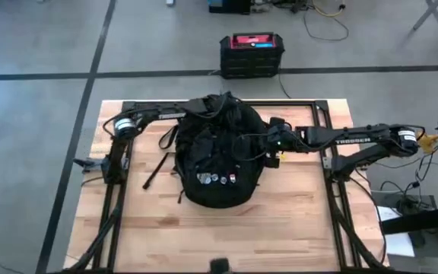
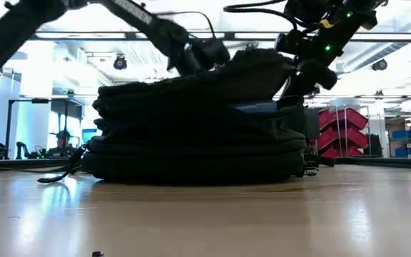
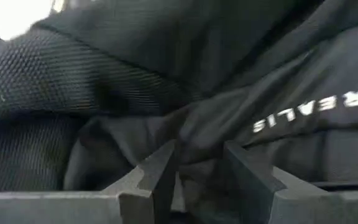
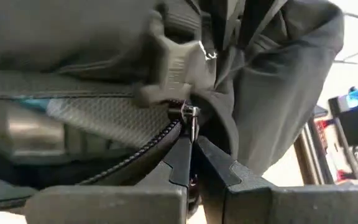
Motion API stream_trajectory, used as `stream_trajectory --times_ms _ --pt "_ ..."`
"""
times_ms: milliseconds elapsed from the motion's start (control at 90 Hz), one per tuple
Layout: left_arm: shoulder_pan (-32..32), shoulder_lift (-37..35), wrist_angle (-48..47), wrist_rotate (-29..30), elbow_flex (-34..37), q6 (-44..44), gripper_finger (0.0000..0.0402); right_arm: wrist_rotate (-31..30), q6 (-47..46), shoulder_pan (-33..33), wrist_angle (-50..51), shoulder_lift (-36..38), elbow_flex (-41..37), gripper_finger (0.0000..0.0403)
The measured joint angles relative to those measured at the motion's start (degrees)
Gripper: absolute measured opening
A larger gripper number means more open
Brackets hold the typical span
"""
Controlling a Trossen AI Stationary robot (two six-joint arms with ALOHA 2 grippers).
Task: Unpack backpack
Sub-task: Close the black backpack
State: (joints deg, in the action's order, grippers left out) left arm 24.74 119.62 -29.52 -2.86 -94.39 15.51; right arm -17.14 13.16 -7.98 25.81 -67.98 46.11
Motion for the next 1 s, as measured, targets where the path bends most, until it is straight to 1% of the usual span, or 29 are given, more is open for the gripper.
stream_trajectory --times_ms 133,433,589,689,744,778,856,933,967,1000 --pt "0.8 1.4 -1.1 -1.4 -0.1 0.0 0.0118 -0.4 -4.5 2.5 3.3 0.0 0.8 0.0" --pt "0.8 0.8 -2.8 -0.5 0.1 0.1 0.0118 -0.3 -13.7 8.8 10.6 0.0 1.8 0.0" --pt "1.1 0.6 -4.2 0.4 0.2 0.4 0.0118 -0.5 -16.8 12.5 14.7 0.1 3.4 0.0" --pt "1.5 0.5 -5.6 3.2 0.3 0.4 0.0118 -0.3 -18.6 15.7 18.6 0.2 5.6 0.0" --pt "2.0 0.2 -7.5 6.9 0.4 1.0 0.0118 3.1 -20.0 18.0 23.0 0.4 6.8 0.0002" --pt "2.7 0.0 -8.5 8.3 0.4 1.1 0.0118 3.4 -20.9 19.4 24.9 0.5 7.7 0.0002" --pt "3.9 -0.6 -10.9 12.9 0.5 0.9 0.0118 4.1 -23.1 23.0 24.1 0.6 9.5 0.0002" --pt "4.8 -1.4 -12.8 15.0 0.6 0.4 0.0118 3.0 -24.7 26.5 23.9 0.9 9.9 0.0002" --pt "5.3 -1.9 -13.5 14.3 0.6 0.3 0.0118 1.6 -25.1 27.7 22.6 0.9 10.1 0.0002" --pt "5.8 -2.2 -14.0 12.8 0.6 0.3 0.0118 -1.1 -25.8 28.5 21.4 0.9 10.2 0.0001"
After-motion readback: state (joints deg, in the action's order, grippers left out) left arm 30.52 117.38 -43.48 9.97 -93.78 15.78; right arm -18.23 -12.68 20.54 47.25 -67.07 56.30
